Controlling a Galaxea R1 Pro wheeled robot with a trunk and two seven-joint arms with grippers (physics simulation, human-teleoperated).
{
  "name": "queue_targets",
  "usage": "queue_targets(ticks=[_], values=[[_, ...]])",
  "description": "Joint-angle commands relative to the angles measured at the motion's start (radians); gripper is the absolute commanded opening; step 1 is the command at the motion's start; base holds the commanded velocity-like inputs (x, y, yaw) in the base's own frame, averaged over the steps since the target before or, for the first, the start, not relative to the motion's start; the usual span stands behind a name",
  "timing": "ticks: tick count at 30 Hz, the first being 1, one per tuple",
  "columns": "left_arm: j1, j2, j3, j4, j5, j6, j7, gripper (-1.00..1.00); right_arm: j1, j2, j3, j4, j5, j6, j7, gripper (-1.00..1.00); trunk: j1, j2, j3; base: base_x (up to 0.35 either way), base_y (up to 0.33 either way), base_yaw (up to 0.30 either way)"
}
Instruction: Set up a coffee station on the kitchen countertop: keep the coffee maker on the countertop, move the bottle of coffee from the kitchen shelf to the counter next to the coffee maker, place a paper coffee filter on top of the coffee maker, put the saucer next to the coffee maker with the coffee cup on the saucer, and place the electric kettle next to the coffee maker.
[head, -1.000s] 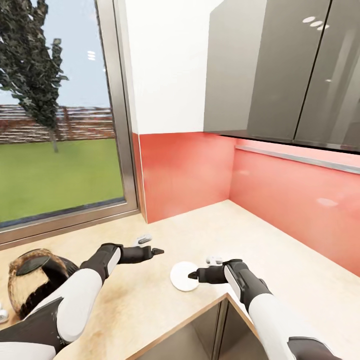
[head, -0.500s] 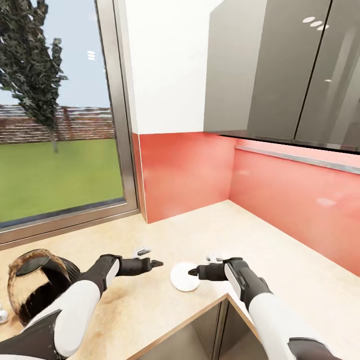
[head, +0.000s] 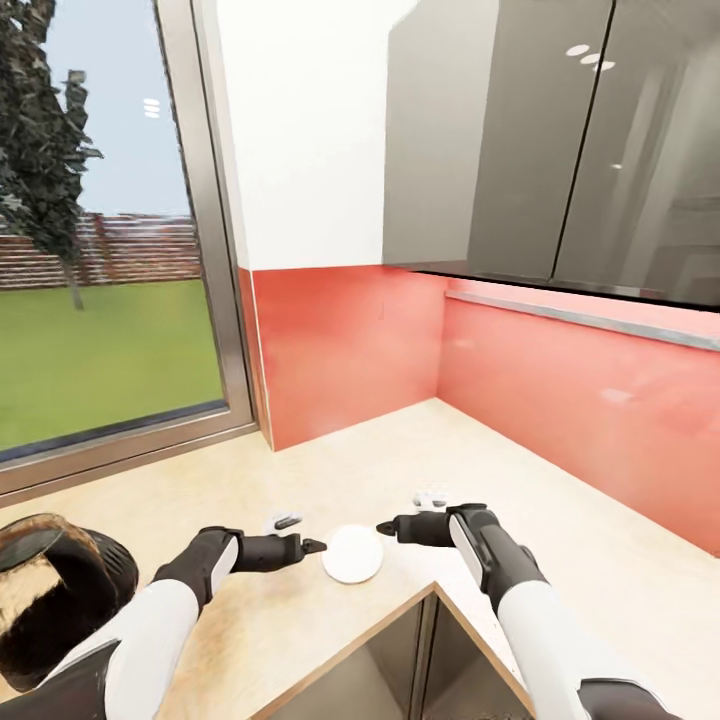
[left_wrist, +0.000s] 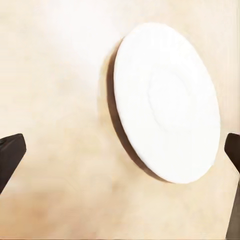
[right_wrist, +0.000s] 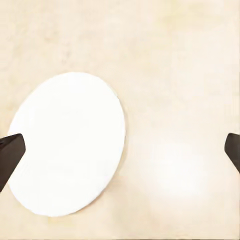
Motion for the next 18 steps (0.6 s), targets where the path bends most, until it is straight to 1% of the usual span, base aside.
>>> queue_targets(ticks=[1,6,12,14,18], values=[[0.000,-0.001,0.010,-0.003,-0.009,0.008,-0.005,1.00,0.000,0.002,-0.005,-0.002,0.005,0.005,0.006,1.00,0.000,-0.001,0.000,0.000,0.000,-0.257],[0.000,0.001,0.014,-0.007,-0.001,0.009,-0.004,1.00,0.000,0.003,-0.005,0.002,0.005,0.005,0.006,1.00,0.000,-0.001,0.002,0.037,0.000,-0.257],[-0.002,0.002,0.012,-0.011,0.004,0.010,-0.004,1.00,0.000,0.004,-0.005,0.006,0.005,0.005,0.006,1.00,0.000,-0.001,0.004,0.234,0.042,-0.255],[-0.002,0.001,0.013,-0.018,0.004,0.010,-0.003,1.00,0.000,0.004,-0.005,0.008,0.005,0.006,0.006,1.00,0.000,-0.001,0.004,0.103,0.027,-0.171],[-0.002,0.001,0.013,-0.029,0.004,0.010,-0.003,1.00,0.002,0.000,-0.005,0.013,0.007,0.006,0.008,1.00,0.000,-0.001,0.004,0.022,0.006,-0.037]])
